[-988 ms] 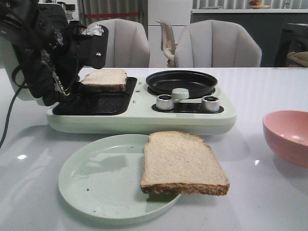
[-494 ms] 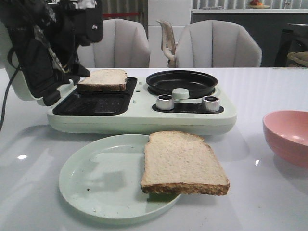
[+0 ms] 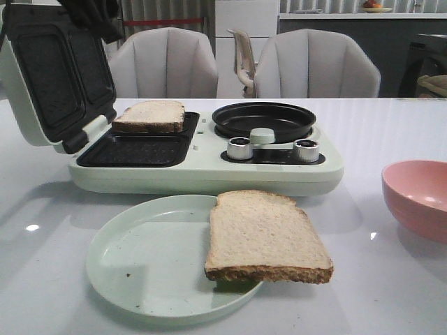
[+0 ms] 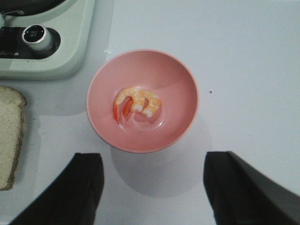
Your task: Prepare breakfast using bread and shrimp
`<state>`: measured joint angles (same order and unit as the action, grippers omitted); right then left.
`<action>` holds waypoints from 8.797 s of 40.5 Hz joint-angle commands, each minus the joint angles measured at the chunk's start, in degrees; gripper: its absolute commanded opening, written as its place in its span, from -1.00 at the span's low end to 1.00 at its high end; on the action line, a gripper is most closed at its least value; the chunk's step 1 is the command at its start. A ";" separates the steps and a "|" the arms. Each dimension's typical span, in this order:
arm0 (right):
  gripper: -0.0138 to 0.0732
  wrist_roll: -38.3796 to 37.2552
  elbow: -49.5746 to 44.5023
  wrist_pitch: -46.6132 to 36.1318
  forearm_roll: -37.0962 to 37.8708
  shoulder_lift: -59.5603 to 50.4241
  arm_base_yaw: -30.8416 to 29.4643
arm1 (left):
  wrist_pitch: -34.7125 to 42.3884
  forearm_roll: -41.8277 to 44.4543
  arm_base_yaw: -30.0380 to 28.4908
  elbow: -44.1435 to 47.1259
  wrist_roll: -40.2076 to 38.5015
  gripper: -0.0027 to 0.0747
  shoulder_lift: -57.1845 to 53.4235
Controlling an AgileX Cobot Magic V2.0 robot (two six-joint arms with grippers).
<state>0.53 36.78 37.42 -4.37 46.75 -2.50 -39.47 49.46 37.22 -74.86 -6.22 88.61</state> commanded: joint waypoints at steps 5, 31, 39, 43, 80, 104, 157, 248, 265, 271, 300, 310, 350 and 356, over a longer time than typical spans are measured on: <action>0.60 0.53 2.01 -3.95 -0.35 -0.09 -0.46 | -12.45 -11.16 5.59 -1.52 -3.75 0.44 -12.38; 0.60 0.53 2.01 -4.04 -0.35 -0.09 -0.46 | -14.89 -29.15 5.74 16.44 -11.10 0.44 -42.09; 0.60 0.53 2.01 -4.09 -3.74 0.31 -0.46 | -13.65 -29.28 5.74 23.44 -13.52 0.44 -47.84; 0.60 0.53 2.01 -1.65 -8.16 2.30 -0.46 | -12.68 -29.28 5.74 24.56 -13.52 0.44 -48.65; 0.60 22.70 9.47 -3.36 -49.88 45.24 18.19 | -9.45 -29.18 5.74 24.56 -13.52 0.44 -48.65; -0.22 24.57 15.69 2.31 -49.78 51.57 18.19 | -9.45 -29.18 5.74 24.56 -13.52 0.44 -48.65; -0.56 25.17 53.17 -5.42 -63.06 62.73 26.57 | -9.45 -28.98 5.74 24.56 -13.52 0.44 -48.65; 0.62 3.87 10.01 12.45 -2.31 -0.12 18.67 | -23.57 -26.59 5.63 6.63 -8.79 0.44 -36.75; 0.62 3.87 10.01 12.52 -2.36 -0.12 18.67 | -30.08 -33.06 -21.24 -10.60 4.31 0.27 -13.50; 0.62 3.87 10.01 12.52 -2.36 -0.12 18.67 | -25.03 -47.33 -33.79 -11.75 12.05 0.15 -8.00; 0.62 3.87 10.01 12.52 -2.36 -0.12 18.67 | -0.07 -83.80 -44.80 -13.07 25.56 -0.36 8.61; 0.62 3.87 10.01 12.52 -2.36 -0.12 18.67 | -3.97 -86.70 -39.93 -16.46 25.66 -0.50 7.78; 0.62 3.87 10.01 12.52 -2.36 -0.12 18.67 | 3.25 -76.18 -13.02 7.42 31.48 -0.67 -22.56; 0.62 3.87 10.01 12.52 -2.36 -0.12 18.67 | 2.31 -74.97 -12.43 13.00 31.48 -0.67 -29.61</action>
<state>4.52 45.18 52.80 -6.56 47.14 16.38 -40.40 -25.01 24.21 -62.66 25.20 63.53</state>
